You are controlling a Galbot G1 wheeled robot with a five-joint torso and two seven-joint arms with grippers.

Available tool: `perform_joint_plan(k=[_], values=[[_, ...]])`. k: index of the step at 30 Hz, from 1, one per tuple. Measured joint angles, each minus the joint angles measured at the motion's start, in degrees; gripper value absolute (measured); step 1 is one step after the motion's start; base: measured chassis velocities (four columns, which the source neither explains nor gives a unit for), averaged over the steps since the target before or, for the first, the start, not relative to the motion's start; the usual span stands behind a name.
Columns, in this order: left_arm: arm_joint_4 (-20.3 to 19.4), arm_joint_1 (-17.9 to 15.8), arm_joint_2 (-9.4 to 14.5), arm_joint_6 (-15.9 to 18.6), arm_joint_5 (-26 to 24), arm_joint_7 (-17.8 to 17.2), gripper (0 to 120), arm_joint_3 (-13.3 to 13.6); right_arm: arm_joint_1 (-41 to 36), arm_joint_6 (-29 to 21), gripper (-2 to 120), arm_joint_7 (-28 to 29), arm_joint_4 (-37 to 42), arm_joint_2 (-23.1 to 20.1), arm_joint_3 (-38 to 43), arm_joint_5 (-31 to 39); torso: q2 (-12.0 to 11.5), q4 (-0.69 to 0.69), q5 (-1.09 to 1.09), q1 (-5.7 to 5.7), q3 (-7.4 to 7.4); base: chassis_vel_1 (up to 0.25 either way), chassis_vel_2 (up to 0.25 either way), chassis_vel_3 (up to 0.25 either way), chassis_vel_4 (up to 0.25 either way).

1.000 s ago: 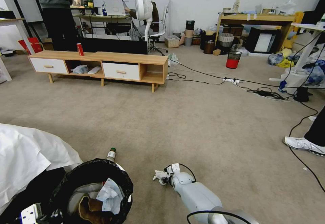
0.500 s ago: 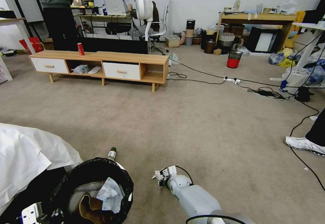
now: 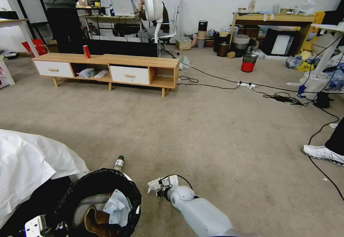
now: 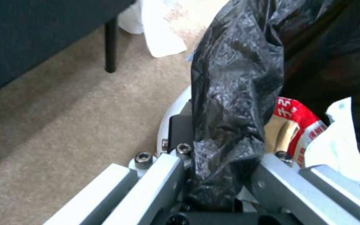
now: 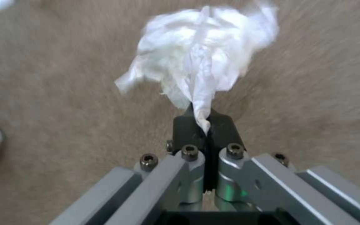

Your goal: Pick up the trash bin, then pick up the garbage from the floor and place it into the trash bin.

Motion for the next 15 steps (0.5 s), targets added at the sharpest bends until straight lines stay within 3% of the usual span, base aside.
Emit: perform_joint_plan(k=[5, 6, 8, 9, 11, 12, 13, 15], values=[[0.36, -0.71, 0.71, 0.9, -1.77, -1.27, 0, 0.23, -1.62, 1.08, 0, 4.05, 18.84, -8.39, -0.89, 5.4, 0.0, 0.02, 0.02, 0.0, 0.0, 0.0, 0.0, 0.0, 0.0], [0.36, -0.71, 0.71, 0.9, -1.77, -1.27, 0, 0.23, -1.62, 1.08, 0, 4.05, 18.84, -8.39, -0.89, 5.4, 0.0, 0.02, 0.02, 0.0, 0.0, 0.0, 0.0, 0.0, 0.0], [0.4, -1.28, 1.14, 1.51, -3.55, -2.28, 0, 0.23, -1.41, 2.13, 0, 5.47, 28.2, -12.49, -0.37, 7.28, 0.0, 0.01, 0.01, 0.0, 0.0, 0.0, 0.0, 0.0, 0.0], [0.4, -1.28, 1.14, 1.51, -3.55, -2.28, 0, 0.23, -1.41, 2.13, 0, 5.47, 28.2, -12.49, -0.37, 7.28, 0.0, 0.01, 0.01, 0.0, 0.0, 0.0, 0.0, 0.0, 0.0], [0.46, -1.72, 1.59, 1.97, -5.42, -3.38, 0, 0.28, -0.56, 2.4, 0, 7.07, 35.81, -16.32, 0.16, 9.23, 0.0, 0.02, 0.01, -0.01, -0.01, 0.0, 0.0, 0.0, 0.0], [0.46, -1.72, 1.59, 1.97, -5.42, -3.38, 0, 0.28, -0.56, 2.4, 0, 7.07, 35.81, -16.32, 0.16, 9.23, 0.0, 0.02, 0.01, -0.01, -0.01, 0.0, 0.0, 0.0, 0.0], [0.65, -1.97, 2.23, 2.07, -6.75, -4.21, 0, 0.33, 0.3, 2.66, 0, 7.85, 43.02, -20.47, 0.49, 11.03, 0.01, 0.0, -0.01, 0.0, 0.0, 0.0, 0.0, 0.0, 0.0], [0.74, -2.09, 2.58, 2.07, -7.18, -4.5, 0, 0.34, 0.86, 2.69, 0, 8.22, 47.02, -22.28, 0.72, 12.05, 0.0, -0.01, 0.0, -0.01, 0.0, 0.0, 0.0, 0.0, 0.0]])
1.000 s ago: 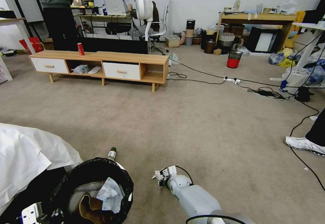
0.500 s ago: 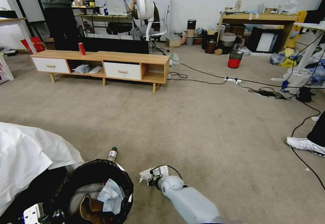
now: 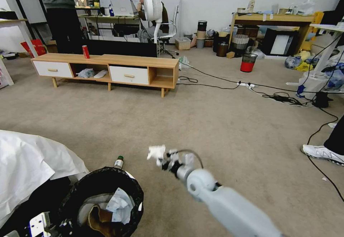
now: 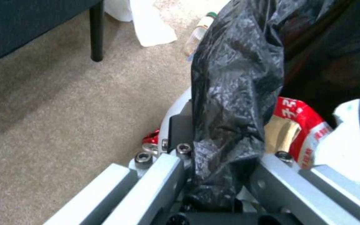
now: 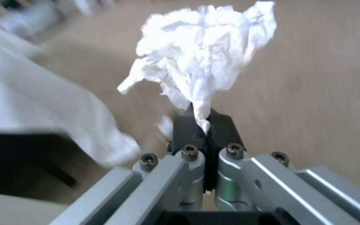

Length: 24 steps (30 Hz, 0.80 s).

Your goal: Pick up the trash bin, then pick up the garbage from the floor and place it into the trash bin.

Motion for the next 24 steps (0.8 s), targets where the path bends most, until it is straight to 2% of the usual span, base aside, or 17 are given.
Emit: perform_joint_plan(k=[1, 5, 7, 8, 10, 11, 15, 17, 24], values=[[0.09, -0.17, 0.55, 0.01, -0.77, -0.38, 0, -0.06, 0.88, 0.0, 0, 0.58, 5.54, -2.53, 0.39, 1.68, 0.01, 0.01, 0.0, -0.01, 0.0, 0.0, 0.0, 0.0, 0.0], [0.16, -0.21, 0.81, 0.01, -1.13, -0.54, 0, -0.12, 1.31, -0.06, 0, 0.87, 7.95, -3.53, 0.52, 2.66, 0.01, 0.01, -0.02, -0.01, 0.0, 0.0, 0.0, 0.0, 0.0], [0.78, -0.45, 1.82, 0.08, -2.46, -1.15, 0, -0.36, 3.32, -0.95, 0, 2.04, 16.49, -6.45, 1.09, 7.05, 0.0, 0.02, 0.02, 0.0, 0.01, 0.0, 0.0, 0.0, 0.0], [0.78, -0.45, 1.82, 0.08, -2.46, -1.15, 0, -0.36, 3.32, -0.95, 0, 2.04, 16.49, -6.45, 1.09, 7.05, 0.0, 0.02, 0.02, 0.0, 0.01, 0.0, 0.0, 0.0, 0.0], [1.36, -0.93, 2.4, 0.09, -3.39, -1.58, 0, -0.38, 4.94, -1.32, 0, 2.09, 21.41, -7.51, 1.45, 10.23, 0.01, 0.02, -0.04, -0.01, -0.01, 0.0, 0.0, 0.0, 0.0], [1.62, -1.22, 2.68, 0.09, -3.73, -1.72, 0, -0.35, 5.8, -1.98, 0, 2.26, 23.37, -7.89, 1.09, 12.15, 0.01, 0.02, 0.01, -0.01, 0.0, 0.0, 0.0, 0.0, 0.0], [1.87, -1.67, 3.09, 0.08, -4.19, -2.01, 0, -0.32, 7.47, -2.9, 0, 2.69, 25.77, -8.22, -0.35, 14.76, 0.02, 0.01, -0.02, -0.01, 0.0, 0.0, 0.0, 0.0, 0.0], [1.98, -2.18, 3.5, 0.08, -4.53, -2.13, 0, -0.29, 11.55, -4.06, 0, 4.09, 28.31, -8.3, -5.33, 17.8, 0.01, 0.02, -0.01, 0.0, 0.0, 0.0, 0.0, 0.0, 0.0], [1.98, -2.62, 3.66, 0.08, -4.61, -2.13, 0, -0.27, 19.05, -6.25, 0, 7.12, 29.04, -7.44, -15.15, 20.14, 0.01, 0.03, -0.01, 0.0, 0.0, 0.0, 0.0, 0.0, 0.0]])
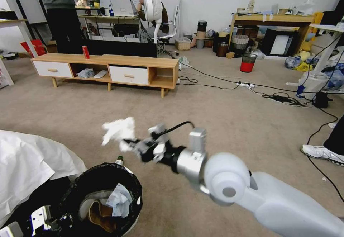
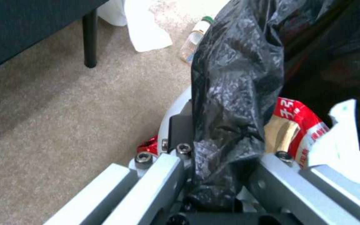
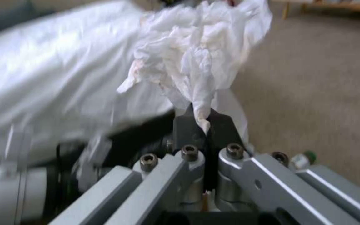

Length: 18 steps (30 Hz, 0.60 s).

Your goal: Pick up the trash bin, then pick up the garbage from the floor and place it into the trash bin.

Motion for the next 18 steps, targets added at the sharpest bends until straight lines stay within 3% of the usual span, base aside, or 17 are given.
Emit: perform_joint_plan(k=[9, 18], values=[[-0.01, -0.6, 0.46, 0.0, -0.54, 0.03, 0, -0.29, 4.82, -5.57, 0, 3.18, -1.97, 2.3, -9.64, 1.28, -0.01, -0.01, 0.0, 0.0, 0.0, 0.0, 0.0, 0.0, 0.0], [-0.2, -0.94, 0.63, -0.01, -0.9, 0.03, 0, -0.47, 4.74, -8.38, 0, 6.19, -3.62, 3.73, -13.69, 1.72, 0.0, -0.02, 0.0, 0.0, 0.0, 0.0, 0.0, 0.0, 0.0]])
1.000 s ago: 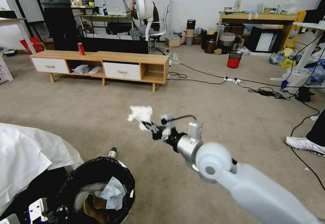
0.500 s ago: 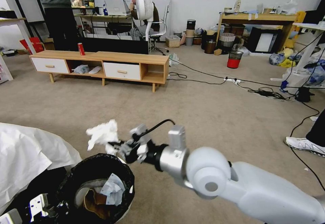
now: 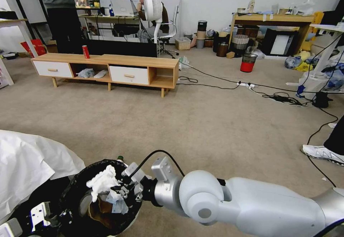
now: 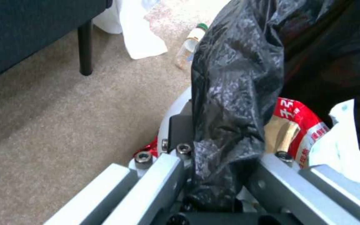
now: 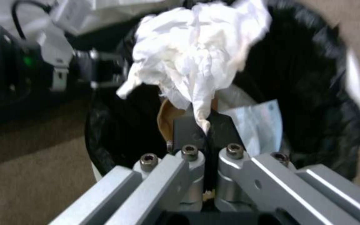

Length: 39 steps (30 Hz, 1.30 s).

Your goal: Pick up the trash bin, then pick up the garbage from the floor and place it into the trash bin.

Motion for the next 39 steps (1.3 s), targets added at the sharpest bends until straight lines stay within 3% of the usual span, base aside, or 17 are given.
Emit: perform_joint_plan(k=[15, 36, 39], values=[[-1.44, 0.55, -0.56, -0.06, 0.04, 0.04, 0, -0.02, -1.26, -2.96, 0, 2.11, -7.67, 5.74, -2.42, 0.12, 0.0, 0.01, 0.0, 0.0, 0.0, 0.0, 0.0, 0.0, 0.0], [-1.54, 0.78, -0.96, -0.06, 0.37, 0.21, 0, 0.27, -3.43, -2.31, 0, 2.57, -12.87, 7.48, -3.66, -3.06, 0.0, 0.01, 0.0, 0.0, 0.0, 0.0, 0.0, 0.0, 0.0], [-1.38, 0.74, -0.94, -0.06, 0.46, 0.26, 0, 0.28, -3.59, -2.1, 20, 2.95, -12.56, 7.23, -3.29, -3.06, 0.0, 0.0, 0.0, 0.0, 0.0, 0.0, 0.0, 0.0, 0.0]])
